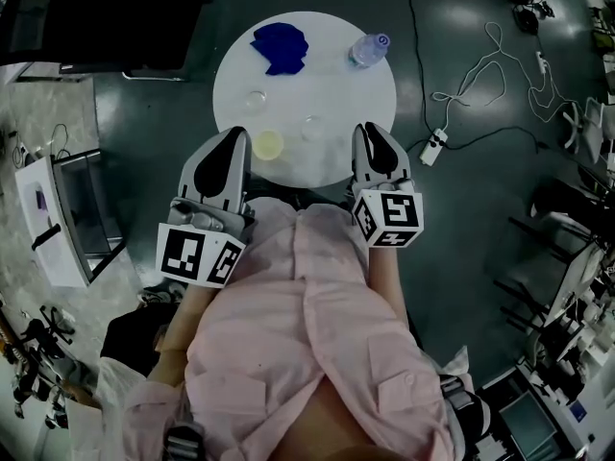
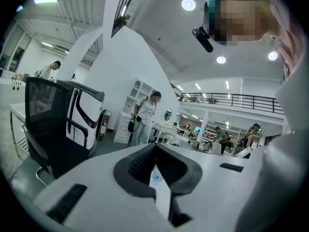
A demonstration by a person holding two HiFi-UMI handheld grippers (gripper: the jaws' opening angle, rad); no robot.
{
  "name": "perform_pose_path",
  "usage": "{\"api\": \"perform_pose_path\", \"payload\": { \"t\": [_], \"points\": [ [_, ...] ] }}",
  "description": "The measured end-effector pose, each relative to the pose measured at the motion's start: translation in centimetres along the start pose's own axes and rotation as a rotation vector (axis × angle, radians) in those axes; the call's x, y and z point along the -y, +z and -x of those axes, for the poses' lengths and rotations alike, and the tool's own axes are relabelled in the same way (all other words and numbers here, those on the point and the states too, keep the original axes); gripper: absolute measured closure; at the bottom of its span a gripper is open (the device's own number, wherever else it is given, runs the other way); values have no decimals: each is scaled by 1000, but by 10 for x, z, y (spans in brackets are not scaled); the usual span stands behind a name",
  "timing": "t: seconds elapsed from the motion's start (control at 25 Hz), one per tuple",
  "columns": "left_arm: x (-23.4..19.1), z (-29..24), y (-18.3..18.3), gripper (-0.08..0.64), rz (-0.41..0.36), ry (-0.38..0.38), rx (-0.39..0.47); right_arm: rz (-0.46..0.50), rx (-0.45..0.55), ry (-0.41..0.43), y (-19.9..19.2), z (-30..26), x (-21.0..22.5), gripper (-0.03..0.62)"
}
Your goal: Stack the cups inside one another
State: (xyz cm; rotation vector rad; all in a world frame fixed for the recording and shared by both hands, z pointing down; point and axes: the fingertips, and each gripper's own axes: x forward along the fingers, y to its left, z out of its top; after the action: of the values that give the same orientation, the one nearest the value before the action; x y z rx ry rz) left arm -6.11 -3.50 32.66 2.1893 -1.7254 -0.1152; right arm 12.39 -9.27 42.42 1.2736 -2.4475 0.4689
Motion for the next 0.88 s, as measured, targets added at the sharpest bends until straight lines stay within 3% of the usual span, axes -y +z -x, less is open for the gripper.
{"api": "perform_pose_path", "payload": {
  "t": [0.16,0.28,0.88],
  "points": [
    [-2,5,2,551,-1,13,7,16,-21,-7,-8,-7,0,551],
    [-4,10,3,551,-1,25,12,25,-46,11,-16,-15,-4,512],
    [-10,20,6,551,-2,60,26,42,-224,44,-73,-63,3,508]
  ]
}}
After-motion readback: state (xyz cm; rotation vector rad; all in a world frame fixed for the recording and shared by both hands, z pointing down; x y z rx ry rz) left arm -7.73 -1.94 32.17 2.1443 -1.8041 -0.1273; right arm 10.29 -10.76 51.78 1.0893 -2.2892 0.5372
